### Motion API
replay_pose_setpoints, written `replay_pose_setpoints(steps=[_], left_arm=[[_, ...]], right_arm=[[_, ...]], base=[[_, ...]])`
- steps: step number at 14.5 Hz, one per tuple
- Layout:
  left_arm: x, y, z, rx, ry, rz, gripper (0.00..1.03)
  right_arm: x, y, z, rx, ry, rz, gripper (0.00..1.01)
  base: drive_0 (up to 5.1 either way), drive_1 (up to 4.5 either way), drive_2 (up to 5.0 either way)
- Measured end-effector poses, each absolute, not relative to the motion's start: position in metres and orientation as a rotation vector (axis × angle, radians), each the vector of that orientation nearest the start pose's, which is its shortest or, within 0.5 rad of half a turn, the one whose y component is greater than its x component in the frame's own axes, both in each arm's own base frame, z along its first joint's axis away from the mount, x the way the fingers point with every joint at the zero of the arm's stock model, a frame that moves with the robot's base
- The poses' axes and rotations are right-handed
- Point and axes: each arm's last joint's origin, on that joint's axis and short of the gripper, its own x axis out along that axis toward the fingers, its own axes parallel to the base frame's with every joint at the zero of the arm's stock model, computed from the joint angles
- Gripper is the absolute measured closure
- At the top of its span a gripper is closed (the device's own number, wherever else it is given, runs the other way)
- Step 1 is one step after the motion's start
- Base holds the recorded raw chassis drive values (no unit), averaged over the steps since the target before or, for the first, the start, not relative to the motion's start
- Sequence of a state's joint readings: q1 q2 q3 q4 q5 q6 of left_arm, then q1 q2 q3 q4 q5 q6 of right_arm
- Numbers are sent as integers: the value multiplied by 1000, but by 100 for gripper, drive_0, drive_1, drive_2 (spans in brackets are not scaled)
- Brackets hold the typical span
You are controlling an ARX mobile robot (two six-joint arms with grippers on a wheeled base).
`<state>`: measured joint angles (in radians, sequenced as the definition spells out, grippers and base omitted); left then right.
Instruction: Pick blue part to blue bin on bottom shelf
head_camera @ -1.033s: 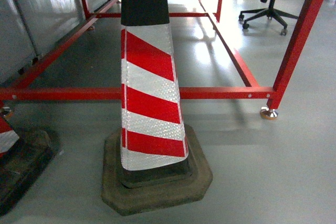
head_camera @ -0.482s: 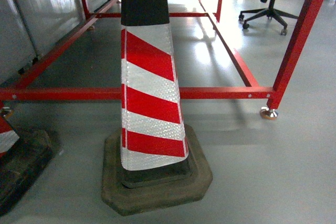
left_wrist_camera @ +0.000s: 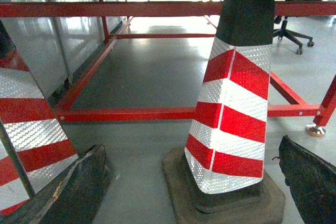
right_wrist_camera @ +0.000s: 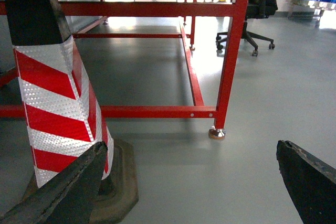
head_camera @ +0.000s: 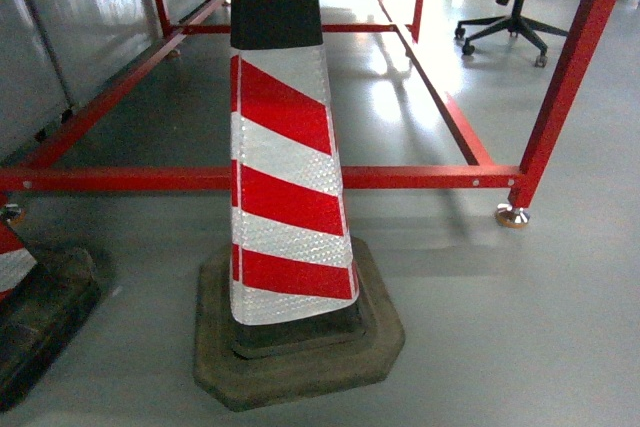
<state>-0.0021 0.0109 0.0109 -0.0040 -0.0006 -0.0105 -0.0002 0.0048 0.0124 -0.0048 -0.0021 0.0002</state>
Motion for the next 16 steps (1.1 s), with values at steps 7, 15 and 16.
replay_pose_setpoints(steps=[7, 15, 16], left_arm=[[98, 0, 166, -10, 4, -2, 5], [98, 0, 166, -10, 4, -2, 5], [98, 0, 166, -10, 4, -2, 5]], right_arm=[[97, 0, 167, 0, -3, 2, 3], [97, 0, 167, 0, -3, 2, 3], [97, 0, 167, 0, -3, 2, 3]], base=[[0, 0, 0], [0, 0, 0], [0, 0, 0]])
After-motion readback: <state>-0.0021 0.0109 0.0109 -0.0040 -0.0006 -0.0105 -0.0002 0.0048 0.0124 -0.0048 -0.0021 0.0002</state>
